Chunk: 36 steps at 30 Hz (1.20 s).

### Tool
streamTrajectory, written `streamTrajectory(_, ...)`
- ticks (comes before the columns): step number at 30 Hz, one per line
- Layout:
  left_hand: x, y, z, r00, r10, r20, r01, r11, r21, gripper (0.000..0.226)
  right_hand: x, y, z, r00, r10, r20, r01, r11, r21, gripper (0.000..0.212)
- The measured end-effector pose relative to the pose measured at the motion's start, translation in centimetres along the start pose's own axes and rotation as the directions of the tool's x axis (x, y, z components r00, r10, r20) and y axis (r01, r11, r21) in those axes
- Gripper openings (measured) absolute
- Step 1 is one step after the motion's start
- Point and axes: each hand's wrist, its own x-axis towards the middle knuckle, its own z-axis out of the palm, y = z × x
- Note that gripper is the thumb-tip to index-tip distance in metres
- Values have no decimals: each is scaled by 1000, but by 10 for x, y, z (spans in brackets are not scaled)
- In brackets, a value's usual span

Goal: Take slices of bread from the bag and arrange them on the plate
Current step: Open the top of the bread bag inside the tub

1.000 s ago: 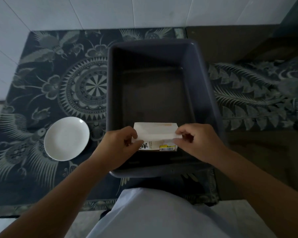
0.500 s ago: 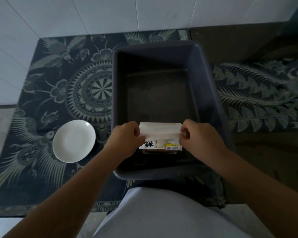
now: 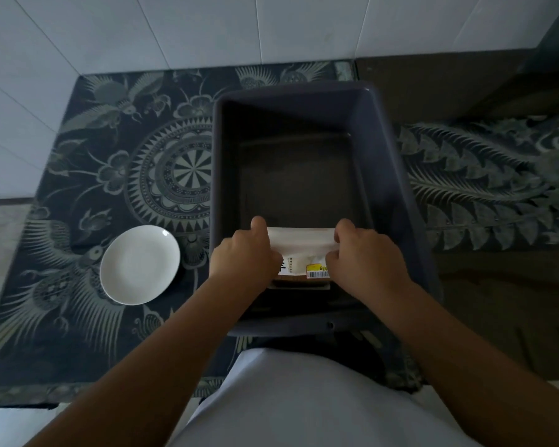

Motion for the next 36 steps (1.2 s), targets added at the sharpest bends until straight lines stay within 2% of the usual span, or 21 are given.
streamTrajectory(4, 2, -10, -1, 1000, 27, -4, -27, 998, -64, 24, -1, 20, -2, 997, 55, 61, -72, 946, 317, 21)
streamTrajectory(8, 2, -22, 1, 997, 79, -14, -81, 978, -191, 27, -7, 36, -3, 993, 58, 107, -106, 845, 524, 28)
streamTrajectory(10, 2, -26, 4, 995, 98, -33, -103, 970, -222, 28, -9, 38, -3, 991, 70, 112, -125, 772, 624, 32)
streamTrajectory(13, 2, -29, 6, 996, 74, -45, -84, 956, -280, 30, -11, 39, -2, 985, 96, 146, -175, 603, 778, 30)
streamTrajectory(16, 1, -28, 6, 999, 31, -29, -38, 959, -280, 33, -12, 40, -1, 978, 101, 185, -210, 496, 842, 29)
streamTrajectory(21, -4, -21, 8, 1000, 11, -26, -16, 978, -210, 35, -13, 36, 4, 971, 116, 208, -238, 418, 877, 28)
streamTrajectory(23, -4, -22, 7, 999, 35, -16, -38, 968, -246, 34, -13, 36, 5, 969, 150, 198, -243, 419, 875, 27)
streamTrajectory(25, -5, -27, 5, 998, 58, -25, -63, 933, -356, 32, -13, 37, 6, 965, 198, 170, -242, 433, 868, 27)
streamTrajectory(28, -4, -36, 3, 999, 32, -38, -48, 824, -564, 33, -15, 37, 8, 964, 230, 134, -232, 483, 845, 36)
streamTrajectory(29, -4, -38, 3, 1000, 4, -14, -13, 755, -655, 33, -15, 37, 10, 963, 237, 131, -235, 487, 841, 38)
streamTrajectory(31, -3, -40, 3, 996, -49, 79, 93, 521, -848, 31, -15, 36, 13, 953, 266, 145, -257, 454, 853, 39)
streamTrajectory(34, -5, -43, 2, 977, -41, 207, 211, 160, -964, 27, -13, 35, 15, 928, 298, 226, -303, 245, 921, 38)
streamTrajectory(36, -7, -44, 2, 960, -1, 280, 280, -6, -960, 25, -11, 34, 15, 913, 300, 276, -319, 105, 942, 39)
